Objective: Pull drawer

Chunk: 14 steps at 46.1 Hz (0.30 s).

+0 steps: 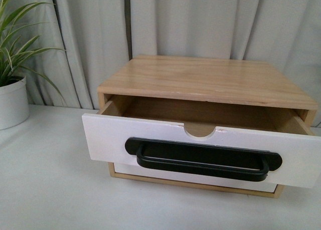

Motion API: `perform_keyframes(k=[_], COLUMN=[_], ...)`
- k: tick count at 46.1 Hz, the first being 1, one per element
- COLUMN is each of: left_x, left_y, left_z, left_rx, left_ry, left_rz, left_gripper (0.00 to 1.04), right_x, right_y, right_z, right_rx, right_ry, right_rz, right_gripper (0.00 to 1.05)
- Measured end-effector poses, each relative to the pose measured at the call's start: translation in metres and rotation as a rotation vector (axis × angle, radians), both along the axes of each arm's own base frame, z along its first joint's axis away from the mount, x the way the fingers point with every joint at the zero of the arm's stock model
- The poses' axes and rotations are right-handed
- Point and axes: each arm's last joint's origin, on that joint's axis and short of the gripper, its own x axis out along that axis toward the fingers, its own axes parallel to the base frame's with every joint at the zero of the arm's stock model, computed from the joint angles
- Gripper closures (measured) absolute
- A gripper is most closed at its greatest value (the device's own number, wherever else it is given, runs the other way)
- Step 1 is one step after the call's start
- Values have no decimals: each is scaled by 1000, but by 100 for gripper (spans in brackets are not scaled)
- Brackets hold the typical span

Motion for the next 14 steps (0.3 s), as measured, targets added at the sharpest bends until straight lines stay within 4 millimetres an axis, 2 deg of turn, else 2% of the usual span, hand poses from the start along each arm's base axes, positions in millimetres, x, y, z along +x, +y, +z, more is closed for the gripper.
perform_keyframes(k=[14], left_x=[0], left_y=[0], left_z=[0], left_rx=[0], left_ry=[0], left_rz=[0], left_gripper=[6], right_x=[0], right_y=[0], right_z=[0], right_rx=[0], right_ry=[0], right_rz=[0], right_gripper=[9])
